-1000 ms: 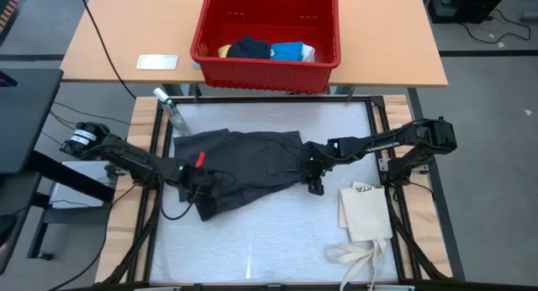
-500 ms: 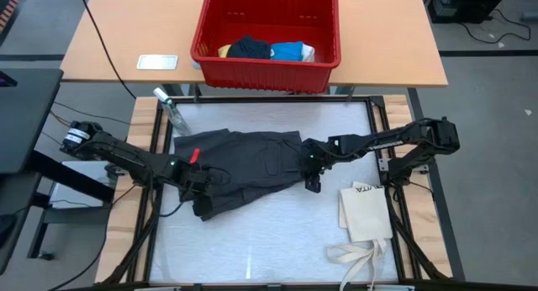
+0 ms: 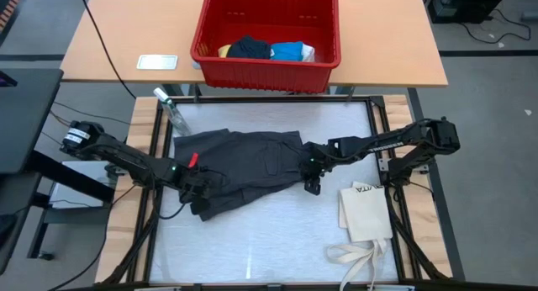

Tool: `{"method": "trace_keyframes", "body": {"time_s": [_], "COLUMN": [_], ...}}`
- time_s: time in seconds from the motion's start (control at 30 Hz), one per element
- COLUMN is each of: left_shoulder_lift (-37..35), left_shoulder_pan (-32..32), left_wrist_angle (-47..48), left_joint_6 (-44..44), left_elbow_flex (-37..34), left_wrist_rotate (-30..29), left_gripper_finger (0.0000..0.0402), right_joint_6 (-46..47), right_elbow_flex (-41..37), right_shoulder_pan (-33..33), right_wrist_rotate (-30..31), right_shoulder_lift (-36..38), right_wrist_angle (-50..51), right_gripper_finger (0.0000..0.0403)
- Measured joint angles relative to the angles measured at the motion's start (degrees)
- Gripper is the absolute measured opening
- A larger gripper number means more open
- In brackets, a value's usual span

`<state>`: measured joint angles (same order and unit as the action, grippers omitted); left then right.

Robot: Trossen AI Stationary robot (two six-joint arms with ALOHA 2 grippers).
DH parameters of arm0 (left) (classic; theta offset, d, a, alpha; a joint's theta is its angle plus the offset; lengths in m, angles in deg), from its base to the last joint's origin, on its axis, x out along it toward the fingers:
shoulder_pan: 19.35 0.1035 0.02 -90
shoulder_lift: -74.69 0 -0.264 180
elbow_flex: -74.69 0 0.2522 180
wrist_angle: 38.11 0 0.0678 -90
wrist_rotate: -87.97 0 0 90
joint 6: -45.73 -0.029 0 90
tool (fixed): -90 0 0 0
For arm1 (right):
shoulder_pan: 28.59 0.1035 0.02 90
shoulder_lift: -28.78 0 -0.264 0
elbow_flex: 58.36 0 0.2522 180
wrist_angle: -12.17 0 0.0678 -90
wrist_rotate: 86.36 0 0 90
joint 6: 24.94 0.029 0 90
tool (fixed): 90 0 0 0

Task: Fold laundry
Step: Fold the dark blue shorts

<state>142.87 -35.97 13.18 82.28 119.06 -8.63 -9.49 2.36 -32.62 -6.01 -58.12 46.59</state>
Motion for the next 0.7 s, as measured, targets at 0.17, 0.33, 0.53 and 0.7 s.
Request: {"method": "trace_keyframes", "body": {"time_s": [0.17, 0.33, 0.53, 0.7], "left_shoulder_lift": [0.0, -0.04, -0.03, -0.04], "left_shoulder_pan": [0.35, 0.41, 0.42, 0.42], "left_wrist_angle": [-0.31, -0.13, 0.34, 0.67], "left_joint_6": [1.56, -0.47, -2.57, -2.04], "left_elbow_flex": [-1.16, 0.42, 0.46, 0.46], "left_wrist_rotate": [-0.17, 0.04, 0.03, 0.02], "left_gripper_finger": [0.0143, 0.0033, 0.0014, 0.0012], "right_joint_6": [2.47, 0.85, -14.94, -21.14], "right_elbow_flex": [-0.02, -0.02, 0.0, 0.0], "right_shoulder_pan": [-0.03, 0.2, 0.66, 1.73], "right_wrist_rotate": [-0.49, 5.05, 4.08, 3.06], "right_shoulder_lift": [1.0, 6.21, 6.06, 0.87], "right_wrist_angle": [0.25, 2.14, 2.01, -1.73], "right_gripper_finger": [0.0148, 0.0148, 0.0148, 0.0148]}}
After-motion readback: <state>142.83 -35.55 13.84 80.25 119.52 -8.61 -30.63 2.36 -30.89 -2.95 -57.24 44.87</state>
